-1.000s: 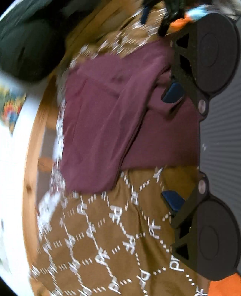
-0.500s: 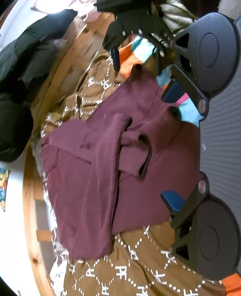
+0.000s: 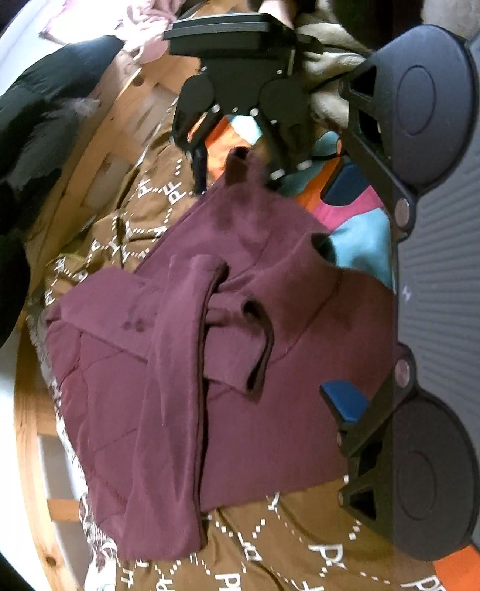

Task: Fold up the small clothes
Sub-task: 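Grasp the sweatshirt hem with the right gripper and lift it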

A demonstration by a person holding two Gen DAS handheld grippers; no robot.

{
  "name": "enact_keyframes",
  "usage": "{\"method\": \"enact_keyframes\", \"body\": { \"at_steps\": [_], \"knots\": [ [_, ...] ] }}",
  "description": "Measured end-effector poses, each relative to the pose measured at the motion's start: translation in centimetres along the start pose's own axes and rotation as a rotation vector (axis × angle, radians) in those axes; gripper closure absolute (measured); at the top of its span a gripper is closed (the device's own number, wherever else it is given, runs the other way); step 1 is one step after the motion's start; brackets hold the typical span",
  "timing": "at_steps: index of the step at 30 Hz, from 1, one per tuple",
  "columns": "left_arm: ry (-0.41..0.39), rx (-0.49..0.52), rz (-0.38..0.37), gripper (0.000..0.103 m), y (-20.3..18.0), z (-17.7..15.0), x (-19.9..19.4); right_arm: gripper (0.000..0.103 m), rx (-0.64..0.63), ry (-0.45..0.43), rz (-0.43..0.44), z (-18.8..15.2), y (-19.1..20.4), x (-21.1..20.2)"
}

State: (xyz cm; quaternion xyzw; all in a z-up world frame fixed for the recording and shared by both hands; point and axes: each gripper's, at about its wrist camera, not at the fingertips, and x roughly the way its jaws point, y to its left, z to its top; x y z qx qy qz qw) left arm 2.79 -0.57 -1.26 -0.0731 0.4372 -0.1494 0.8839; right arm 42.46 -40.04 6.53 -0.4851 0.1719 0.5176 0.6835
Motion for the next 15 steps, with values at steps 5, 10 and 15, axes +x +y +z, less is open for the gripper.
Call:
{"method": "enact_keyframes", "body": {
  "at_steps": [5, 10, 15],
  "knots": [
    [0.035, 0.032, 0.036, 0.001, -0.6, -0.1, 1.3, 0.09, 0.05, -0.066, 0.054, 0.9, -0.2, 0.0],
    [0.022, -0.027, 0.114, 0.001, 0.4, 0.1, 2.1, 0.094, 0.303, -0.149, 0.122, 2.0, -3.0, -0.2],
    [0.037, -0.011, 0.241, 0.001, 0.8, 0.0, 3.0, 0.095, 0.525, -0.163, 0.169, 1.5, -5.7, 0.5]
  ]
}}
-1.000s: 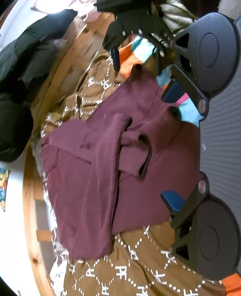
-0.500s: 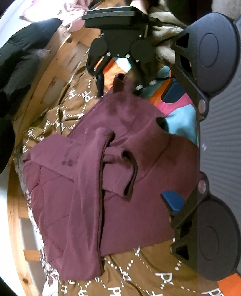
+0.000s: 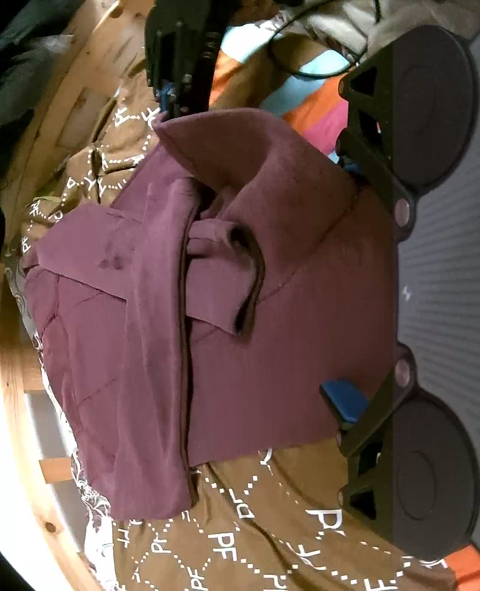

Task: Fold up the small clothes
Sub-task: 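Grasp the sweatshirt hem with the right gripper and lift it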

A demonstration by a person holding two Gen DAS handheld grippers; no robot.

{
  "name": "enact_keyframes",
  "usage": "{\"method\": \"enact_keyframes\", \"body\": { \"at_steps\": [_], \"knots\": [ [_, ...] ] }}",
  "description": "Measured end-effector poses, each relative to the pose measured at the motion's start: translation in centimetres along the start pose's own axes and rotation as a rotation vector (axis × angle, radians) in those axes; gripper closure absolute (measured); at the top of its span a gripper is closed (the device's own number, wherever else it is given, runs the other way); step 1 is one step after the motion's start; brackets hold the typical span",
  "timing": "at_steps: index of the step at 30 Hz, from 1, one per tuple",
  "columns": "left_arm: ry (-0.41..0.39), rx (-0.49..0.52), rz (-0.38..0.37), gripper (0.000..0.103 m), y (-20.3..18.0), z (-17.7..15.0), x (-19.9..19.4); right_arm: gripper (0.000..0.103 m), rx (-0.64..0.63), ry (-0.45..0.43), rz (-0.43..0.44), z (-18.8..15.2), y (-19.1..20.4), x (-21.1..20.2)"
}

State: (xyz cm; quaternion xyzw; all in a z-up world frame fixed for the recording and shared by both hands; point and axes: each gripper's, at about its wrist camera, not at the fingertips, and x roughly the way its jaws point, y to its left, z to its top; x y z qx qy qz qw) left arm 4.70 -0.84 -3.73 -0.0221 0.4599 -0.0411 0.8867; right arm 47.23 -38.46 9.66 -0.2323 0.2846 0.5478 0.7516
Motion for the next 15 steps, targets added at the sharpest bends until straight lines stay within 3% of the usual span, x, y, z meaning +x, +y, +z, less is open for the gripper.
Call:
{"method": "enact_keyframes", "body": {
  "at_steps": [3, 6, 11, 15],
  "knots": [
    [-0.01, 0.005, 0.011, 0.001, -0.1, -0.1, -0.1, 0.095, 0.096, 0.013, 0.022, -0.1, -1.3, 0.3],
    [-0.023, 0.037, 0.086, 0.001, -0.6, 0.2, -0.4, 0.095, 0.174, 0.031, 0.052, -0.3, -2.3, 0.7],
    [-0.08, 0.083, 0.228, 0.009, -0.3, 0.6, -2.2, 0.093, 0.191, 0.032, 0.046, -0.6, -2.3, 0.6],
    [-0.079, 0.046, 0.233, 0.018, 0.9, 0.7, -2.7, 0.09, 0.181, 0.031, 0.037, -0.6, -2.3, 0.4]
  ]
}}
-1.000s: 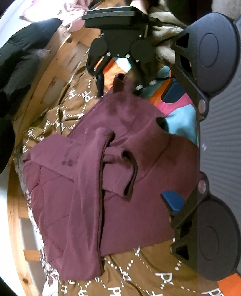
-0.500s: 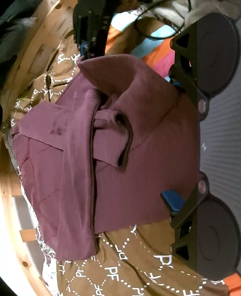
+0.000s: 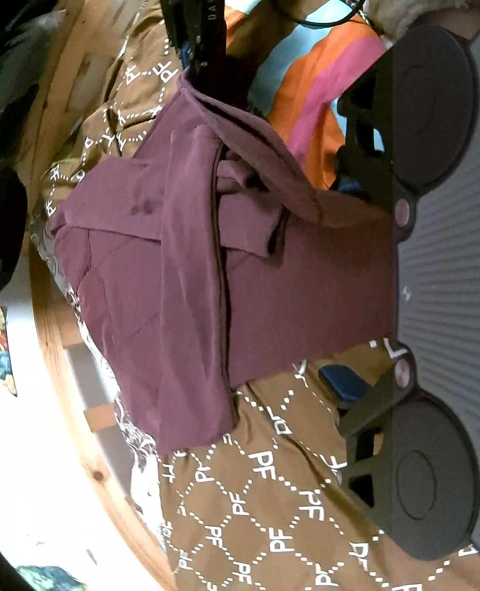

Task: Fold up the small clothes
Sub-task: 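Grasp the sweatshirt hem with the right gripper and lift it, then grasp the hem with the left gripper while the right gripper holds it too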

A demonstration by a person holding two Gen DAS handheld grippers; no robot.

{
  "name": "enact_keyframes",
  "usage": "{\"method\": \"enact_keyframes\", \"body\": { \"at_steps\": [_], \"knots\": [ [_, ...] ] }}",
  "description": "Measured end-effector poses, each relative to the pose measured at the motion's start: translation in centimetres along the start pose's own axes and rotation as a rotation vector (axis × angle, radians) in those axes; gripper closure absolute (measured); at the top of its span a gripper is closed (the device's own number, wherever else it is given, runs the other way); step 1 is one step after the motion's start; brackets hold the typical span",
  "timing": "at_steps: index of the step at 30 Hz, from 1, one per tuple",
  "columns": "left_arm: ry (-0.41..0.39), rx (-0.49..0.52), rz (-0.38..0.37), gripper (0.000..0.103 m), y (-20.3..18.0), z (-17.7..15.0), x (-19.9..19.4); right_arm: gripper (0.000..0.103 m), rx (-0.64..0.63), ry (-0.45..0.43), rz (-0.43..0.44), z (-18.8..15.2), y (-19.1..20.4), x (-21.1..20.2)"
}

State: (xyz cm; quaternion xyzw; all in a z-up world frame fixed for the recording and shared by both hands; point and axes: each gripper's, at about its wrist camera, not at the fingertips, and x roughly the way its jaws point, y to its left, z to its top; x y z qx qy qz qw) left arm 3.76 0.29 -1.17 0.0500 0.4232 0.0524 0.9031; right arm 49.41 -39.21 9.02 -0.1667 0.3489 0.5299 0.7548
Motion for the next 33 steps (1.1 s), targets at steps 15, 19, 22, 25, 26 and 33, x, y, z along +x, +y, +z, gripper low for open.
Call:
{"method": "enact_keyframes", "body": {
  "at_steps": [15, 19, 22, 25, 26, 33],
  "knots": [
    [-0.007, -0.007, -0.037, 0.035, -0.9, -1.8, -0.9, 0.097, -0.273, 0.091, -0.181, -1.0, 2.0, -0.8],
    [-0.002, 0.008, -0.023, 0.035, -1.6, -1.6, -0.6, 0.098, -0.261, 0.007, -0.189, 1.4, 2.1, -2.0],
    [-0.002, 0.021, 0.001, 0.035, -1.8, -1.7, -0.7, 0.098, -0.24, -0.066, -0.198, 4.2, 1.9, -2.7],
    [-0.008, 0.012, -0.004, 0.048, -1.6, -1.8, -1.1, 0.098, -0.229, -0.115, -0.188, 6.2, 1.9, -3.2],
    [-0.017, 0.008, 0.003, 0.065, -1.5, -1.8, -1.4, 0.098, -0.227, -0.122, -0.184, 6.5, 2.1, -3.3],
    [-0.135, -0.09, 0.037, 0.099, 0.7, -0.4, -5.0, 0.098, -0.221, -0.122, -0.218, 3.6, 3.4, -4.4]
  ]
}}
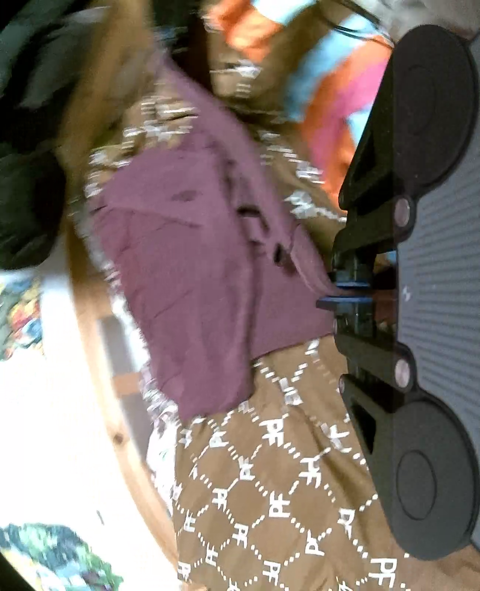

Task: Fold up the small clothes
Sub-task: 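Grasp the hem with the left gripper while the right gripper holds it too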

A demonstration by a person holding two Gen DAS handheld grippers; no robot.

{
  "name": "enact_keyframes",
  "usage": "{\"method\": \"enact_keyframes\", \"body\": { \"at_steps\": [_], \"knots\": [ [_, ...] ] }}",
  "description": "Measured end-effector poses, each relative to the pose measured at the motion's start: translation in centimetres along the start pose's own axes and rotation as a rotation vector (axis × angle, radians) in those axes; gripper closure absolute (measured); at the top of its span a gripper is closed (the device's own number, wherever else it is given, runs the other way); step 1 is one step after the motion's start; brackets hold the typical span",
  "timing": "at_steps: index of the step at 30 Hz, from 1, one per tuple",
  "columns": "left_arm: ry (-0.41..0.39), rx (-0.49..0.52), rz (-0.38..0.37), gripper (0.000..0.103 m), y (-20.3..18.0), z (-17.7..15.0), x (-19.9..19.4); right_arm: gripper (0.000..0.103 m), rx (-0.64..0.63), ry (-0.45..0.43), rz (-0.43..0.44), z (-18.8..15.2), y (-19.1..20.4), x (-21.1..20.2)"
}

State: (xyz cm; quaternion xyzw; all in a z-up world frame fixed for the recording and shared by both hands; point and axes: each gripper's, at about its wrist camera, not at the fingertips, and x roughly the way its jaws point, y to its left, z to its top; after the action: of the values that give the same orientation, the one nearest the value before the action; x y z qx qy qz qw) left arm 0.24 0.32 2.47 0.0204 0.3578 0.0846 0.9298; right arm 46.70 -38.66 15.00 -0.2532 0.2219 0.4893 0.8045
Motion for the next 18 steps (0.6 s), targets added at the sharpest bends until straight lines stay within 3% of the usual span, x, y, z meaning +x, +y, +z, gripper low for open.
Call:
{"method": "enact_keyframes", "body": {
  "at_steps": [4, 9, 13, 18],
  "knots": [
    [-0.122, -0.003, -0.008, 0.1, 1.2, 2.5, -3.4, 0.098, 0.172, -0.051, -0.022, 0.1, -1.0, -2.2],
    [-0.229, 0.039, -0.032, 0.1, 1.9, 4.2, -8.0, 0.098, 0.209, -0.173, -0.041, 1.9, -0.8, -6.1],
    [-0.222, 0.06, -0.129, 0.1, 3.1, 3.3, -10.6, 0.098, 0.217, -0.201, -0.015, 2.4, -0.3, -9.5],
    [-0.164, 0.112, -0.217, 0.1, 3.9, 0.9, -12.6, 0.098, 0.205, -0.137, 0.05, 1.2, 1.5, -12.9]
  ]
}}
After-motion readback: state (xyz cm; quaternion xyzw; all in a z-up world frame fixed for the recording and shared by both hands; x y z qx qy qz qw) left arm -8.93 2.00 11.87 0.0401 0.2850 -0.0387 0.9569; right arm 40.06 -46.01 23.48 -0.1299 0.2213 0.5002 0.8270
